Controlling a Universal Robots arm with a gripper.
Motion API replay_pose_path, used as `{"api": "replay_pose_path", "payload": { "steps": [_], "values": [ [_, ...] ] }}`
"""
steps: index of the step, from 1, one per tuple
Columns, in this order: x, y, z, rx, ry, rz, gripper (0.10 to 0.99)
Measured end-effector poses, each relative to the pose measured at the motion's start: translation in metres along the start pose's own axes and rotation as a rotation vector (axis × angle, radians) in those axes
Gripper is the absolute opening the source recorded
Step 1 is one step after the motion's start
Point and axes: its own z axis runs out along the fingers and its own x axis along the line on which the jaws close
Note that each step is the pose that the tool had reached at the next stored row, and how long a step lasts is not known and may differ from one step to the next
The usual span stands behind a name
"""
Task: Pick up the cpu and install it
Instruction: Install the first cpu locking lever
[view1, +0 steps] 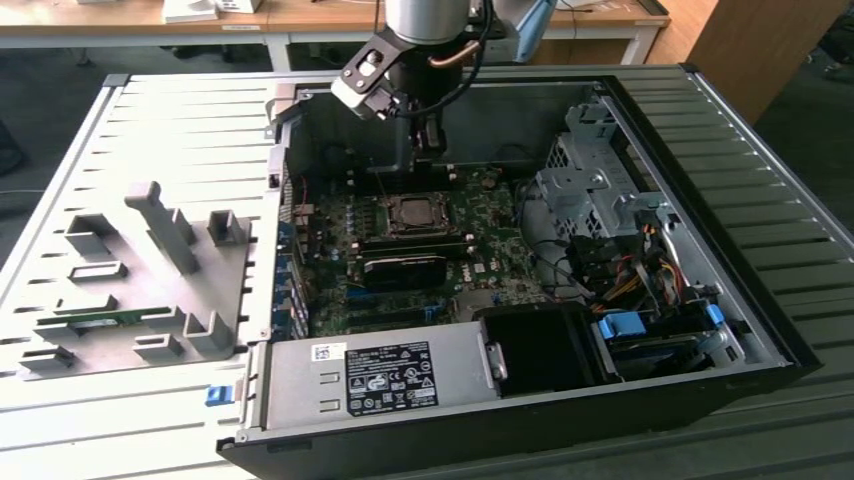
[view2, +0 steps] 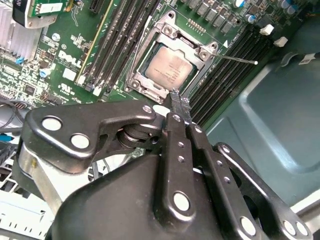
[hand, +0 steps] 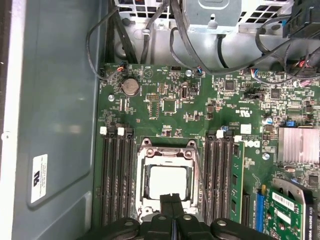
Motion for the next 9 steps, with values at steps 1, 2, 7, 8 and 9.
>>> {"api": "replay_pose_path", "payload": {
  "steps": [1, 2, 7, 8, 9],
  "values": [
    [0.0000, 0.0000, -0.0012, 0.000, 0.0001, 0.000, 0.106],
    [0.0000, 0.0000, -0.0023, 0.000, 0.0001, 0.000, 0.106],
    [0.0000, 0.0001, -0.0039, 0.000, 0.0003, -0.007, 0.106],
    [0.0000, 0.0001, -0.0038, 0.000, 0.0005, -0.024, 0.106],
    [0.0000, 0.0001, -0.0036, 0.000, 0.0008, -0.042, 0.106]
  ]
}}
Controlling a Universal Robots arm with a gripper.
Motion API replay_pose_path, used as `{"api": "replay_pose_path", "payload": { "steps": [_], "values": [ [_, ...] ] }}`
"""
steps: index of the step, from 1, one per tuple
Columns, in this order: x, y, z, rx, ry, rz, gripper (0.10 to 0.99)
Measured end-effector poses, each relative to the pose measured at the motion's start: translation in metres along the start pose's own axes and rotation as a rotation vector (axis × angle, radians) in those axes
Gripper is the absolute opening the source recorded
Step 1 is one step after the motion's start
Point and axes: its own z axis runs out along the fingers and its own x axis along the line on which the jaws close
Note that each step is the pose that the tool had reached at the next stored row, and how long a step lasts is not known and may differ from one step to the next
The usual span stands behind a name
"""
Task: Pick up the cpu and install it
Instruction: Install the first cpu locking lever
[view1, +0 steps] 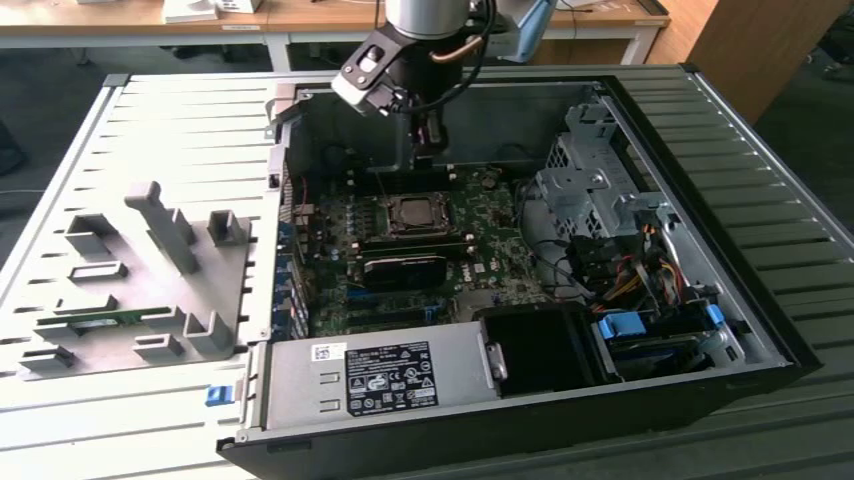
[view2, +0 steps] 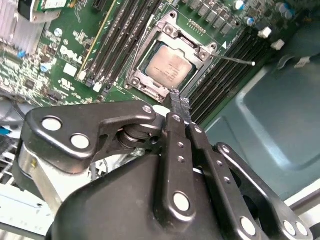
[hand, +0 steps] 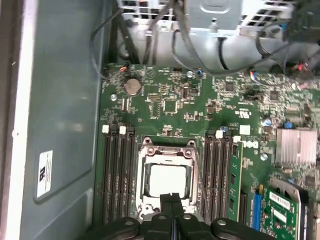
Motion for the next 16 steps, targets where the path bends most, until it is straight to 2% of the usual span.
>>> {"api": "replay_pose_path", "payload": {
  "steps": [16],
  "values": [
    [0.0000, -0.0001, 0.0050, 0.001, 0.0051, -0.291, 0.106]
  ]
}}
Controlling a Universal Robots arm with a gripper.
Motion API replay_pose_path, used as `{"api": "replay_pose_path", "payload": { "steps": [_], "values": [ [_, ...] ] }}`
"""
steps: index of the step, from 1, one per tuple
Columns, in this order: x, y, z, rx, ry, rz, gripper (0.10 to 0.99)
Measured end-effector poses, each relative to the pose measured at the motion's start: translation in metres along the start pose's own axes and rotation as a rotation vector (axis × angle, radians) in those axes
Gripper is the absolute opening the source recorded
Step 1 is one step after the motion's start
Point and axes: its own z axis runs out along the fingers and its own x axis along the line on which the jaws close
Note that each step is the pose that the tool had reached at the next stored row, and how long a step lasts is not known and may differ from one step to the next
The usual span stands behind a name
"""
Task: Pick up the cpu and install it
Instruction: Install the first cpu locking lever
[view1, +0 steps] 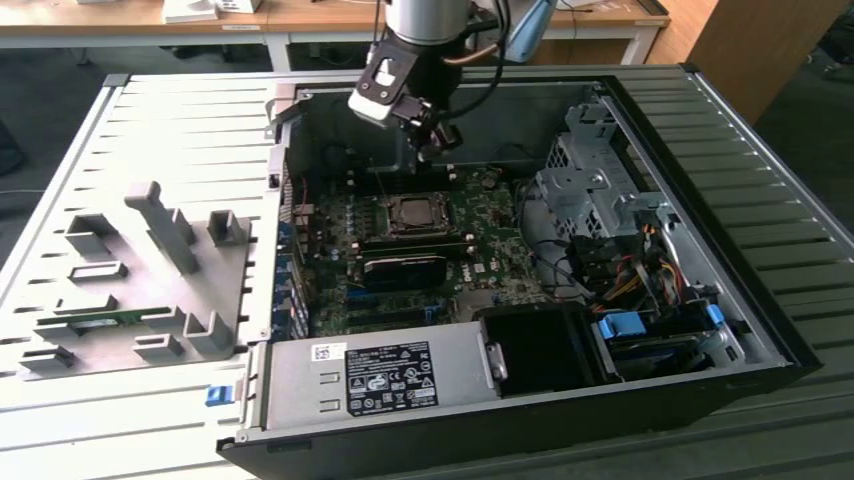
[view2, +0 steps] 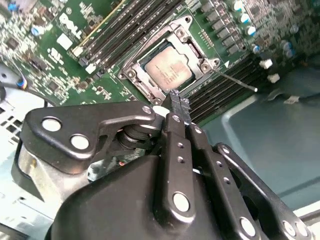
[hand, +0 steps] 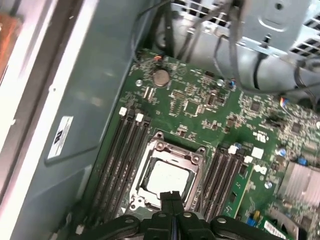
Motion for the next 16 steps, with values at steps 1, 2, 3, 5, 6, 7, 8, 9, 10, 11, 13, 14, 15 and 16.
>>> {"api": "replay_pose_path", "payload": {
  "steps": [1, 2, 3, 5, 6, 7, 8, 9, 10, 11, 13, 14, 15, 16],
  "values": [
    [0.0000, 0.0000, 0.0004, 0.000, 0.0003, -0.018, 0.106],
    [0.0000, 0.0000, 0.0008, 0.001, 0.0005, -0.036, 0.106],
    [0.0000, 0.0000, 0.0012, 0.002, 0.0007, -0.055, 0.106],
    [0.0000, 0.0000, 0.0018, 0.004, 0.0011, -0.091, 0.106],
    [0.0000, -0.0001, 0.0021, 0.005, 0.0010, -0.108, 0.106],
    [0.0000, -0.0001, 0.0024, 0.005, 0.0013, -0.126, 0.106],
    [0.0001, 0.0000, 0.0027, 0.005, 0.0015, -0.138, 0.106],
    [0.0002, 0.0001, 0.0031, 0.005, 0.0017, -0.149, 0.106],
    [0.0004, 0.0001, 0.0034, 0.005, 0.0018, -0.158, 0.106],
    [0.0006, 0.0002, 0.0036, 0.006, 0.0024, -0.165, 0.106],
    [0.0007, 0.0002, 0.0041, 0.009, 0.0040, -0.182, 0.106],
    [0.0007, 0.0001, 0.0044, 0.010, 0.0043, -0.192, 0.106],
    [0.0007, 0.0000, 0.0047, 0.010, 0.0046, -0.205, 0.106],
    [0.0007, 0.0000, 0.0047, 0.010, 0.0047, -0.219, 0.106]
  ]
}}
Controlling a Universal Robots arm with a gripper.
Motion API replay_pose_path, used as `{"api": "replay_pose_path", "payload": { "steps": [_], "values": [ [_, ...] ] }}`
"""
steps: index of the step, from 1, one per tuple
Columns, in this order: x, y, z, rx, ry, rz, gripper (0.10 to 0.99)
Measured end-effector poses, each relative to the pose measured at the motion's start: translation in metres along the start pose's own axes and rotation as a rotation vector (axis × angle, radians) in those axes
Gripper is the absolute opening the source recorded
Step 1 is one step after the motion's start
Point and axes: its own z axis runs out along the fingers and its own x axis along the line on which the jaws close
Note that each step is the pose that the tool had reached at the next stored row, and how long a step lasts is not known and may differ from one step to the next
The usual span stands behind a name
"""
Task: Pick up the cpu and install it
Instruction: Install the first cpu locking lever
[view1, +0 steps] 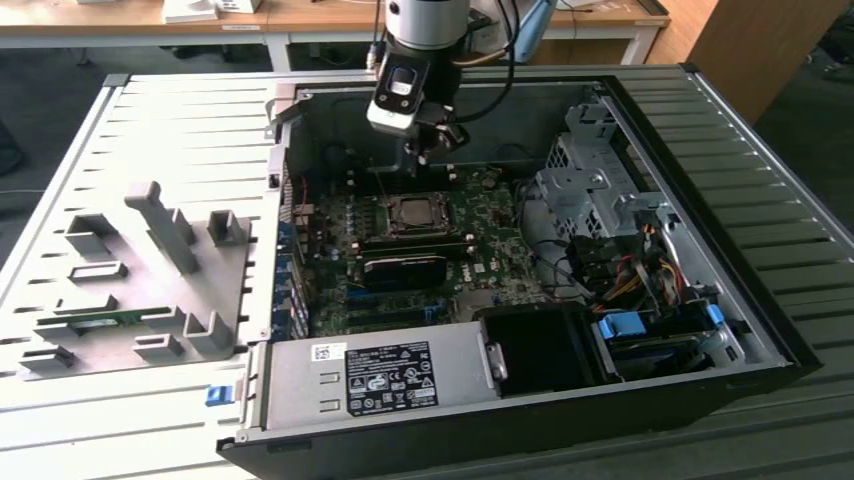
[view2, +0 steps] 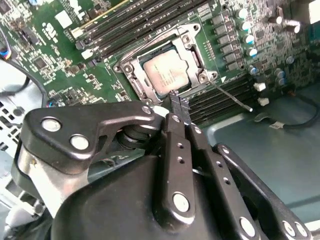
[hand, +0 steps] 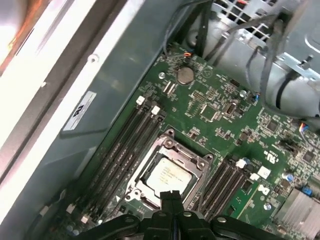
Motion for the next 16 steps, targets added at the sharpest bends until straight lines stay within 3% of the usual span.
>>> {"api": "replay_pose_path", "payload": {
  "steps": [16],
  "values": [
    [0.0000, 0.0000, 0.0006, 0.001, 0.0025, -0.291, 0.106]
  ]
}}
